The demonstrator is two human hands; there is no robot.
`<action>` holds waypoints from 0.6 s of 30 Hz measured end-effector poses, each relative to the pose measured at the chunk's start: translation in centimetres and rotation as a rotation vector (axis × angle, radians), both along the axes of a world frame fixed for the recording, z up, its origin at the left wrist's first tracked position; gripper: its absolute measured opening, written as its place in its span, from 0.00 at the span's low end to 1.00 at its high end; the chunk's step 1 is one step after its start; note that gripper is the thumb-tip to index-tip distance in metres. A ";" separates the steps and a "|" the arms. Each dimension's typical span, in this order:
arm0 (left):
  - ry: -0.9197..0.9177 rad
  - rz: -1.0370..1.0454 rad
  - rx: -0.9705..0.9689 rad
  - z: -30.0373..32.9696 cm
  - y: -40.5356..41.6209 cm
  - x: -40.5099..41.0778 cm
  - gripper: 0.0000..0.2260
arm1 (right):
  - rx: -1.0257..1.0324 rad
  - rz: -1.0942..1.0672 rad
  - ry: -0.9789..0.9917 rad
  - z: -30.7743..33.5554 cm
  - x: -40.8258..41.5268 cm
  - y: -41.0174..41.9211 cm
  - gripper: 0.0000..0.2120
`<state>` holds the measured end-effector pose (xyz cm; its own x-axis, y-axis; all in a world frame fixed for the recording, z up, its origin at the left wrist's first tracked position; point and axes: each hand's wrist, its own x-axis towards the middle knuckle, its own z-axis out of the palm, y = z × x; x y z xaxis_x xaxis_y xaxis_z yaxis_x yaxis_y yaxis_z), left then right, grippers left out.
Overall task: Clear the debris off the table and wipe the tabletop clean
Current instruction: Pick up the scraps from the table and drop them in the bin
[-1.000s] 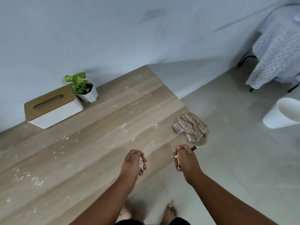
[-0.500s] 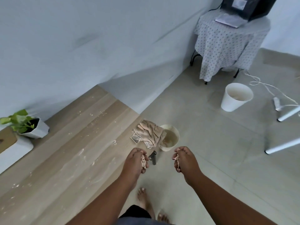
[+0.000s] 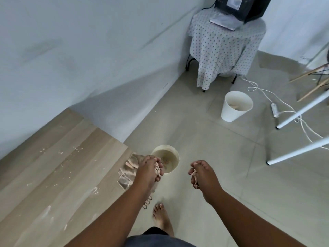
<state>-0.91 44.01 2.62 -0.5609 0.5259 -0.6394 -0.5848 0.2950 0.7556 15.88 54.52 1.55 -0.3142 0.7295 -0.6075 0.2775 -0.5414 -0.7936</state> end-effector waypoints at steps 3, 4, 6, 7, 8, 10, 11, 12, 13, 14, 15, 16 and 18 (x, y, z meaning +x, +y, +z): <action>0.040 -0.011 0.007 0.5 3.2 -2.1 0.09 | 0.012 0.005 -0.011 0.6 -1.9 3.0 0.08; 0.060 -0.032 0.000 0.5 4.1 -2.7 0.09 | 0.018 0.014 -0.016 0.7 -2.5 3.8 0.08; 0.067 -0.058 -0.012 0.3 5.7 -3.4 0.10 | 0.038 0.034 -0.022 1.1 -3.7 5.4 0.08; 0.061 -0.066 -0.020 0.1 6.5 -3.6 0.10 | 0.051 0.040 -0.020 1.2 -4.2 6.3 0.07; 0.056 -0.075 -0.030 -0.1 7.2 -3.8 0.10 | 0.063 0.041 -0.014 1.2 -4.7 7.1 0.07; 0.039 -0.091 -0.049 -0.5 8.2 -4.0 0.10 | 0.071 0.032 -0.005 1.5 -5.4 8.6 0.07; 0.031 -0.095 -0.057 -0.6 8.6 -4.1 0.10 | 0.068 0.030 -0.005 1.5 -5.6 9.3 0.08; 0.028 -0.095 -0.065 -0.9 9.0 -4.1 0.10 | 0.063 0.030 -0.006 1.5 -5.8 9.9 0.08; 0.026 -0.094 -0.071 -1.1 9.4 -4.2 0.10 | 0.060 0.032 -0.008 1.4 -5.9 10.5 0.08; 0.024 -0.091 -0.076 -1.4 9.8 -4.3 0.10 | 0.053 0.035 -0.010 1.2 -6.0 11.0 0.08; 0.027 -0.087 -0.081 -1.6 10.1 -4.5 0.10 | 0.047 0.038 -0.013 1.0 -5.9 11.4 0.08; 0.037 -0.084 -0.087 -1.9 10.5 -4.7 0.10 | 0.040 0.045 -0.018 0.7 -5.9 11.9 0.08; 0.063 -0.066 -0.108 -2.6 11.1 -5.4 0.10 | 0.026 0.067 -0.036 -0.2 -5.8 12.7 0.07</action>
<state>-6.30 55.13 0.00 -0.5681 0.4932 -0.6588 -0.5138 0.4127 0.7521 10.04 67.24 1.37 -0.3413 0.7233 -0.6003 0.3414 -0.4996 -0.7961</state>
